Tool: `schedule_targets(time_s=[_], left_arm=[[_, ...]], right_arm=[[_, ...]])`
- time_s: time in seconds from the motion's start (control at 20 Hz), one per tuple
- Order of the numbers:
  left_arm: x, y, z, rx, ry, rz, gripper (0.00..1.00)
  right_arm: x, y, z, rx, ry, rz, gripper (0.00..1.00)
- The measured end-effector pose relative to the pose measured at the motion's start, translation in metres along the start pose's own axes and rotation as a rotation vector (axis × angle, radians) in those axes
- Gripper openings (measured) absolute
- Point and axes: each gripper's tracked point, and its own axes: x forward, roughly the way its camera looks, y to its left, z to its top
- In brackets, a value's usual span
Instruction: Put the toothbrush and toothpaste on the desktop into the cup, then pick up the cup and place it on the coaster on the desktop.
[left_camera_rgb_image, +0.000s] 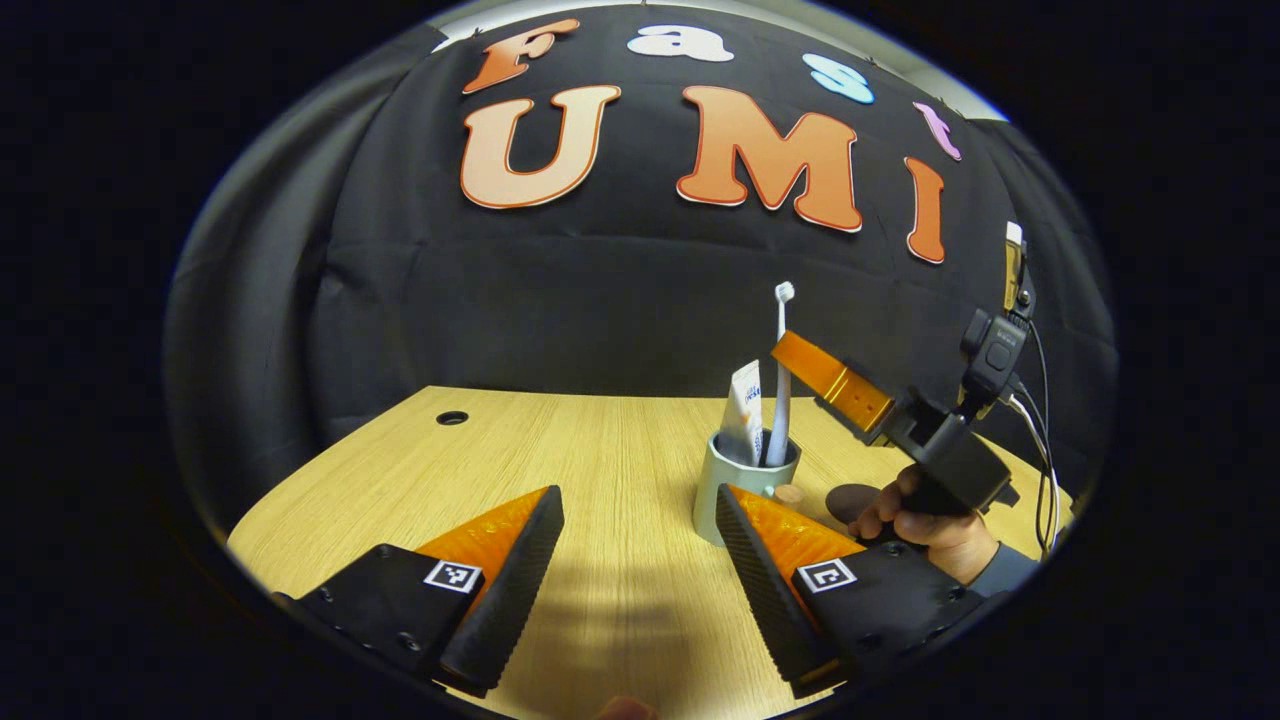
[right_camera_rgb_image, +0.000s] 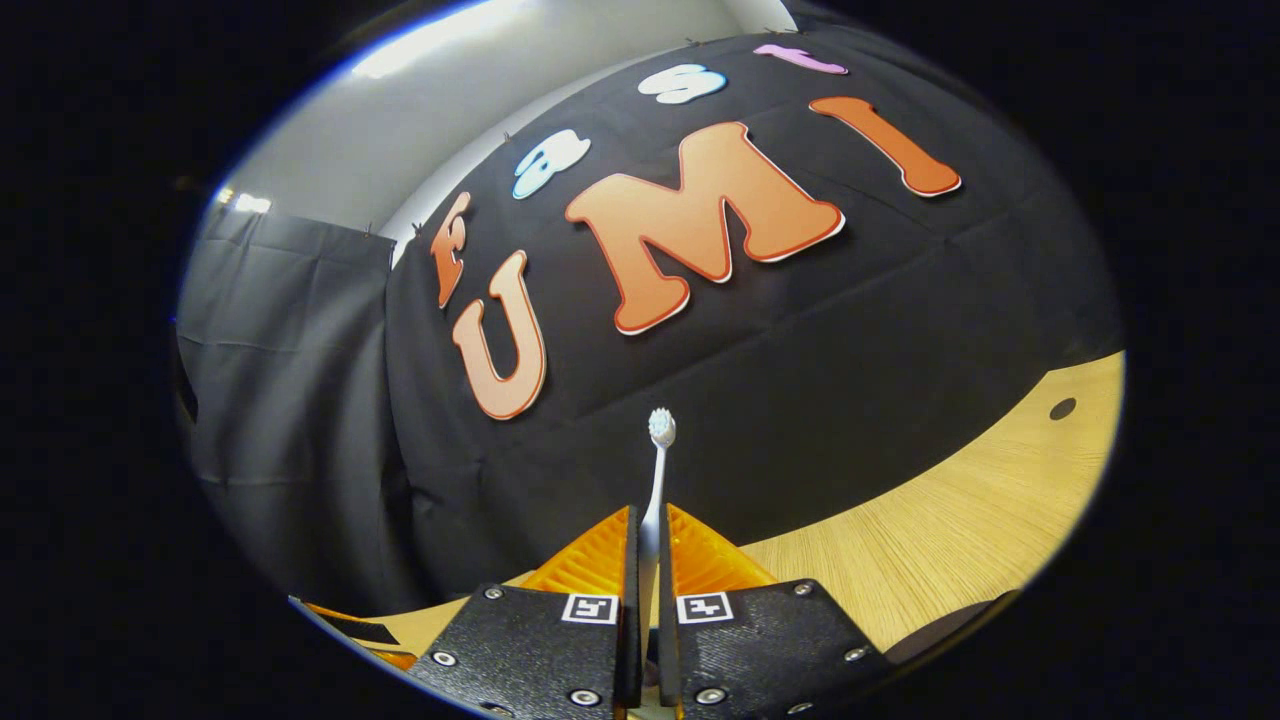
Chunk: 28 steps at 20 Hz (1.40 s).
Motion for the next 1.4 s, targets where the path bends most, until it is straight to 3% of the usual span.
schedule_targets(time_s=[0.2, 0.4, 0.5, 0.55, 0.65, 0.85, 1.05, 1.4], left_arm=[[0.002, -0.017, 0.001, -0.007, 0.008, -0.026, 0.99], [0.005, -0.036, 0.004, -0.076, 0.039, -0.087, 0.98], [0.008, -0.041, 0.01, -0.126, 0.062, -0.107, 0.99], [0.01, -0.042, 0.013, -0.143, 0.073, -0.11, 0.99], [0.012, -0.042, 0.017, -0.166, 0.102, -0.13, 0.99], [0.023, -0.048, 0.029, -0.187, 0.185, -0.174, 1.0], [0.03, -0.049, 0.037, -0.139, 0.262, -0.156, 1.0], [0.042, -0.071, 0.029, 0.012, 0.428, -0.136, 1.0]], right_arm=[[-0.012, 0.002, -0.016, -0.011, 0.096, 0.028, 0.1], [-0.032, -0.008, -0.011, -0.044, 0.171, 0.007, 0.24], [-0.048, -0.016, -0.015, -0.064, 0.252, 0.002, 0.36], [-0.057, -0.017, -0.017, -0.066, 0.29, 0.006, 0.34], [-0.073, -0.022, -0.009, -0.088, 0.314, 0.008, 0.55], [-0.1, -0.04, 0.016, -0.161, 0.306, -0.023, 0.76], [-0.125, -0.056, 0.05, -0.181, 0.267, -0.038, 0.84], [-0.176, -0.1, 0.099, -0.272, 0.238, -0.104, 0.88]])
